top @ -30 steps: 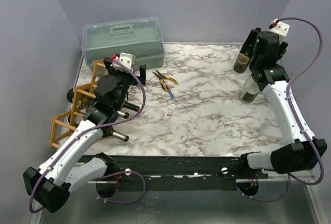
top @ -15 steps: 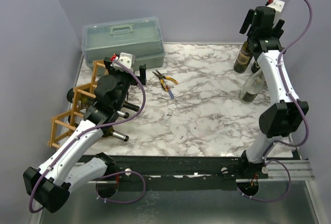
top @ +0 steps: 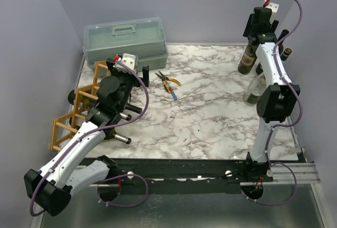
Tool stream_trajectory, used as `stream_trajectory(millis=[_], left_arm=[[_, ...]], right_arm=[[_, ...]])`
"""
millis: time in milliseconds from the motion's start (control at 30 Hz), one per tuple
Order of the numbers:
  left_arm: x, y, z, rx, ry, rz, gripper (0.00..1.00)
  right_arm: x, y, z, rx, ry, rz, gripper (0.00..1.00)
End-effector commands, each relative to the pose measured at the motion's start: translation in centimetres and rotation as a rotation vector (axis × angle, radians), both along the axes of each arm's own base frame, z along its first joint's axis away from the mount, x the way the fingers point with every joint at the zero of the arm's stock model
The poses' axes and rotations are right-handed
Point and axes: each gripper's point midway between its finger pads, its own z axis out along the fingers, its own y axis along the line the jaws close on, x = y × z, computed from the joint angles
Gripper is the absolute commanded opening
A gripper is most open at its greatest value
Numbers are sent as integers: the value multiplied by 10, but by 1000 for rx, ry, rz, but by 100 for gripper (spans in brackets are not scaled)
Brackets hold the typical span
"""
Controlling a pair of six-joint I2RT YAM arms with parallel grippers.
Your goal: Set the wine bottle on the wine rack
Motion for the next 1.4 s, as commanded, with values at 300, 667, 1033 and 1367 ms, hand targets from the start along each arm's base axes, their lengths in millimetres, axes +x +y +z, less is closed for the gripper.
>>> stream_trajectory(millis=[300,667,1033,1367], left_arm=[[1,0,2,8,-11,1,98],[1,0,0,7,-6,5,99],[5,-11,-6,2,18,-32,98],[5,-56,-20,-46,88,-240,99]], right_arm=[[22,4,-23,17,-48,42,45],[6,39,-37,87,-43,241,6],[-76,189,-19,324,-23,656,0],[-171,286,31,783,-123,997,0]])
